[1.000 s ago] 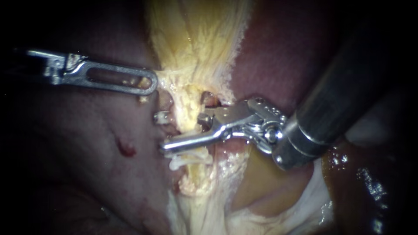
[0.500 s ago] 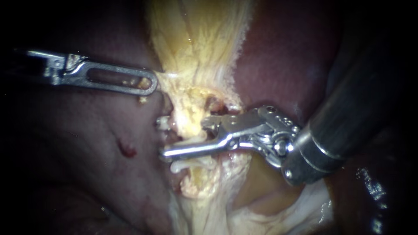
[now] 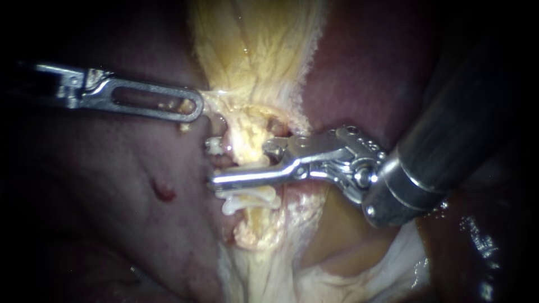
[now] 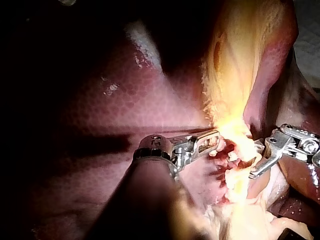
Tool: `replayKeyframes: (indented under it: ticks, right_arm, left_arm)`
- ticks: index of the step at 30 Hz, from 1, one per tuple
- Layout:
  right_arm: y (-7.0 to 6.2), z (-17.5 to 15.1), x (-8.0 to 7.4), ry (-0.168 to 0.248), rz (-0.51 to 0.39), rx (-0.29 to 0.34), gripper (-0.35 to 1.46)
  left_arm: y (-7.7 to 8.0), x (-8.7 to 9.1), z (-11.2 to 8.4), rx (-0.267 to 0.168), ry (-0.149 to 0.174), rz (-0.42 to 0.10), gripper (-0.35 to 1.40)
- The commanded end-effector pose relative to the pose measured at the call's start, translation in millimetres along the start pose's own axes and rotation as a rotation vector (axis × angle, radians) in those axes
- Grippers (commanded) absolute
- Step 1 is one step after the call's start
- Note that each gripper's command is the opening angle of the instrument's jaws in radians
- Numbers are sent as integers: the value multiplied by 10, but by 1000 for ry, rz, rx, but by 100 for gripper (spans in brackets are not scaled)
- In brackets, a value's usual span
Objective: Clipping third clip left tube
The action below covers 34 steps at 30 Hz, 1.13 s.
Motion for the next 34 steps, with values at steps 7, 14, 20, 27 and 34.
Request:
replayKeyframes:
  ticks: [7,14,20,27,34]
  right_arm:
    - [0,-7,1,3,1,-17,3]
    - [-1,-10,-1,7,4,-34,-35]
    - [0,-10,-6,-27,-5,47,-35]
    - [1,-11,-7,-27,-6,47,-35]
    - [2,-12,-7,-27,-6,44,-35]
  left_arm:
    - [1,1,1,0,0,1,-35]
    - [1,1,1,0,-1,1,-35]
    - [1,1,1,0,-1,1,-35]
    - [1,1,1,0,0,1,-35]
    - [1,0,1,0,-1,0,-35]
